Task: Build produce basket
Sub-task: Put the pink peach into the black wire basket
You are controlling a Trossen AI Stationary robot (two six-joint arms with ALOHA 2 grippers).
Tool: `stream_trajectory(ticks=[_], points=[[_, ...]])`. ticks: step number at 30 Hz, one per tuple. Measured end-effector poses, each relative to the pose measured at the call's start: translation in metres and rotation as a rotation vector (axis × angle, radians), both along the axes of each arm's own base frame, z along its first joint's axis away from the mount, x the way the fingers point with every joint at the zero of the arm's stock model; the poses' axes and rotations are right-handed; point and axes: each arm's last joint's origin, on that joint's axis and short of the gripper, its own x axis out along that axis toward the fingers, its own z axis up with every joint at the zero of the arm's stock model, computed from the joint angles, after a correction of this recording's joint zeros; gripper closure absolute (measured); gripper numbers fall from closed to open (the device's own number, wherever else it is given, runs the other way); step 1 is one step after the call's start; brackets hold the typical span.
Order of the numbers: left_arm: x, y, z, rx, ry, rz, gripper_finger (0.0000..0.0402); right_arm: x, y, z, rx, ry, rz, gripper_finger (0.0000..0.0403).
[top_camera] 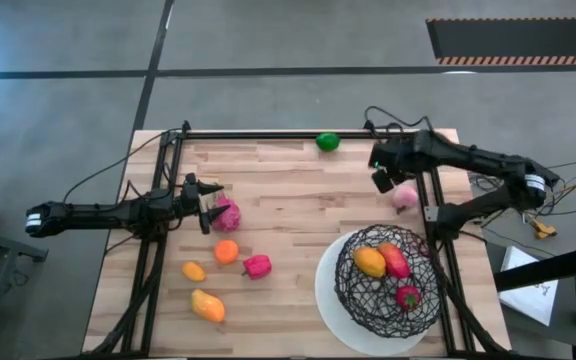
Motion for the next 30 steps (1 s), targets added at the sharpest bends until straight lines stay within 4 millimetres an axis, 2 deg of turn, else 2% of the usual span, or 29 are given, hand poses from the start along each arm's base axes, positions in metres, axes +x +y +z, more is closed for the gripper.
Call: stream_trajectory(ticks=[4, 8, 17, 22, 27, 30], points=[[0.0, 0.0, 0.0, 0.0, 0.0, 0.0, 0.0104, -0.013, -0.006, -0.014, 0.023, 0.01, -0.056, 0.02], [0.0, 0.0, 0.0, 0.0, 0.0, 0.0, 0.0104, -0.017, -0.006, -0.037, 0.055, 0.012, -0.078, 0.0153], [0.0, 0.0, 0.0, 0.0, 0.0, 0.0, 0.0104, -0.02, -0.009, -0.088, 0.115, 0.108, -0.112, 0.0075], [0.0, 0.0, 0.0, 0.0, 0.0, 0.0, 0.0104, -0.02, -0.014, -0.107, 0.128, 0.108, -0.138, 0.0047], [0.0, 0.0, 0.0, 0.0, 0.0, 0.0, 0.0104, -0.017, -0.016, -0.123, 0.156, 0.068, -0.145, 0.0044], [0.0, 0.0, 0.0, 0.0, 0.0, 0.0, 0.0104, -0.015, -0.017, -0.13, 0.164, 0.107, -0.149, 0.0044]])
